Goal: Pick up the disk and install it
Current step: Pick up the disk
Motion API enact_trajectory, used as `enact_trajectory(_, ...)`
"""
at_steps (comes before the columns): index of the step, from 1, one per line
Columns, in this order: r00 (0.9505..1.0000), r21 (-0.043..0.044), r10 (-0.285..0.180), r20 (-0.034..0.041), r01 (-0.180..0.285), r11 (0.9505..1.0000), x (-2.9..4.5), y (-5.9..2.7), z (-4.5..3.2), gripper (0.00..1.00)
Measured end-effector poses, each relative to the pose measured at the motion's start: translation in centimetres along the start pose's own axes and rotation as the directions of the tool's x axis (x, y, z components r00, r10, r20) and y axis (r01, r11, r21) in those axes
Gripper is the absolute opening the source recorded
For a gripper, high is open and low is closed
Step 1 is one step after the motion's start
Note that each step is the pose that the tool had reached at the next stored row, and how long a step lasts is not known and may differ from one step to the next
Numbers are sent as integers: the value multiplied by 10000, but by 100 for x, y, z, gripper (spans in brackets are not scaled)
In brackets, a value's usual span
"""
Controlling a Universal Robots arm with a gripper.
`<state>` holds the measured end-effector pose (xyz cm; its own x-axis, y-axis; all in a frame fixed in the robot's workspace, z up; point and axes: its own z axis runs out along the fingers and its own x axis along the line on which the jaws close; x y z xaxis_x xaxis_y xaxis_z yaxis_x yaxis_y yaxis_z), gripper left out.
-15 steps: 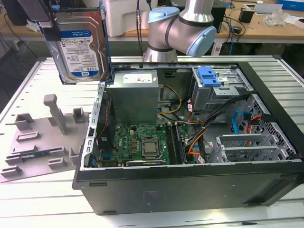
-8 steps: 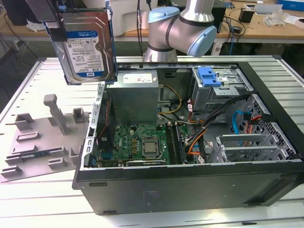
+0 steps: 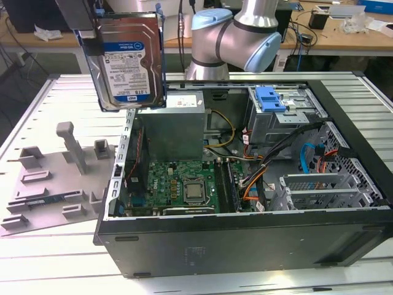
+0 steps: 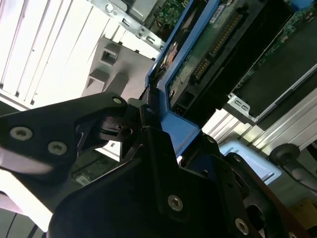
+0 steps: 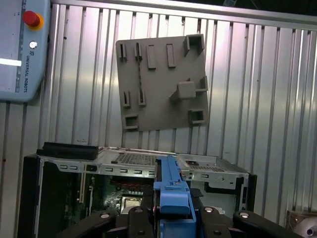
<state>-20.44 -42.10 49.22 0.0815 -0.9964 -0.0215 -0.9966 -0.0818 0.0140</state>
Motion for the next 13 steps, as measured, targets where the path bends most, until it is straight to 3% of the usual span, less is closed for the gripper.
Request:
enact_trajectory(3, 10000, 0, 10, -1, -10, 10000, 17, -88, -7, 37)
enact_trajectory(8, 10000, -3, 9, 0, -9, 10000, 68, -381, -15, 37)
enact_trajectory(13, 10000, -4, 21, -1, -21, 10000, 101, -547, -18, 37)
